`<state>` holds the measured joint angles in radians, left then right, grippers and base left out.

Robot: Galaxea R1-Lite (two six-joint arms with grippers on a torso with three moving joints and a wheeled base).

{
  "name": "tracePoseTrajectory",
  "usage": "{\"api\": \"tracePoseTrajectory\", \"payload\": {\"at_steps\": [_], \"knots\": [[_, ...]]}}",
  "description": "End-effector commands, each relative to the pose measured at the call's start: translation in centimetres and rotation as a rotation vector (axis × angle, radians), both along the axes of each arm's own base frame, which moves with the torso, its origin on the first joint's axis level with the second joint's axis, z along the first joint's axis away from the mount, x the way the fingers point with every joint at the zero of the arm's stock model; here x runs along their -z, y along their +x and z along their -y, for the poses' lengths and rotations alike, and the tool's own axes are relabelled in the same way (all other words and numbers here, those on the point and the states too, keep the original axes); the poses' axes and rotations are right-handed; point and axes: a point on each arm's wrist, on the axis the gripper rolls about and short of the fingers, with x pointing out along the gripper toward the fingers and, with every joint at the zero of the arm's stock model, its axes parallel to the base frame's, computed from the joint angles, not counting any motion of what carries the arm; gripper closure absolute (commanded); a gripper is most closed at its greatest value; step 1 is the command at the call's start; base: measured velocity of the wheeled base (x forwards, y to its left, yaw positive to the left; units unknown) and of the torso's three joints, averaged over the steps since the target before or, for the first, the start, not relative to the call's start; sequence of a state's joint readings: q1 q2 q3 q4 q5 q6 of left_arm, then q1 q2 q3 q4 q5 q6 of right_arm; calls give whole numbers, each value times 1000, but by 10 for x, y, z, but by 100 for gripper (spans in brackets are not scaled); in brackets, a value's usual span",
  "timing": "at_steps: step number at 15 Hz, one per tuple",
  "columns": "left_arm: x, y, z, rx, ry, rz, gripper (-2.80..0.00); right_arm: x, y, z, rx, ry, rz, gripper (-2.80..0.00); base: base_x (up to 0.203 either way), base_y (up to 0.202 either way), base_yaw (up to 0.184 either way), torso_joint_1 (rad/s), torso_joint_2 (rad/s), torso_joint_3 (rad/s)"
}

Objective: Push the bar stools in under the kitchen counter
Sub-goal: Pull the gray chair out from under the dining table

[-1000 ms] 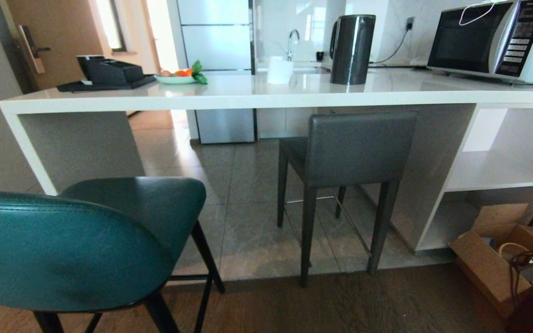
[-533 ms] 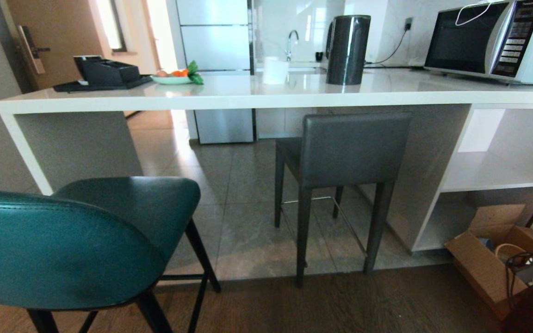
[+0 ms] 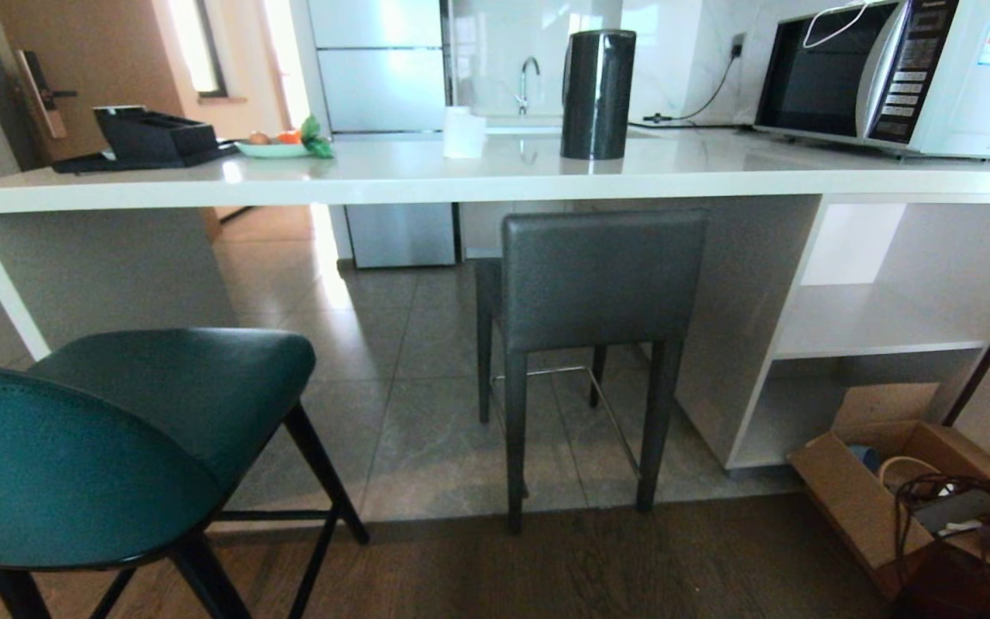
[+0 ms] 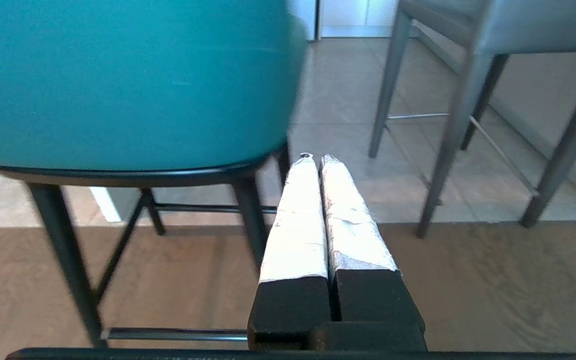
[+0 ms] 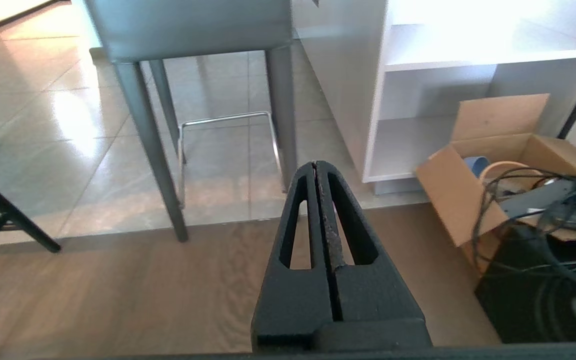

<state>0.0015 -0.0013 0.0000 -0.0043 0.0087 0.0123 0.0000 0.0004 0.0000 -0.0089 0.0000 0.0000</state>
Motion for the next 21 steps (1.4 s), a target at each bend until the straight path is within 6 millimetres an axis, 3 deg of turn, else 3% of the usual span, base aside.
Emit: {"api": "tracePoseTrajectory", "payload": {"at_steps": [1,11,17,21], "knots": [[1,0,0,0,0,-4,0,1,0,0,0,0,-5,0,0,-199,3,5,2,-5],[1,0,0,0,-2,-4,0,1,0,0,0,2,-4,0,0,-189,1,3,3,3],[1,0,0,1,0,-4,0,1,0,0,0,1,-4,0,14,-15,-1,1,0,2],[1,0,0,1,-2,-4,0,1,0,0,0,2,-4,0,184,0,2,2,0,1]]}}
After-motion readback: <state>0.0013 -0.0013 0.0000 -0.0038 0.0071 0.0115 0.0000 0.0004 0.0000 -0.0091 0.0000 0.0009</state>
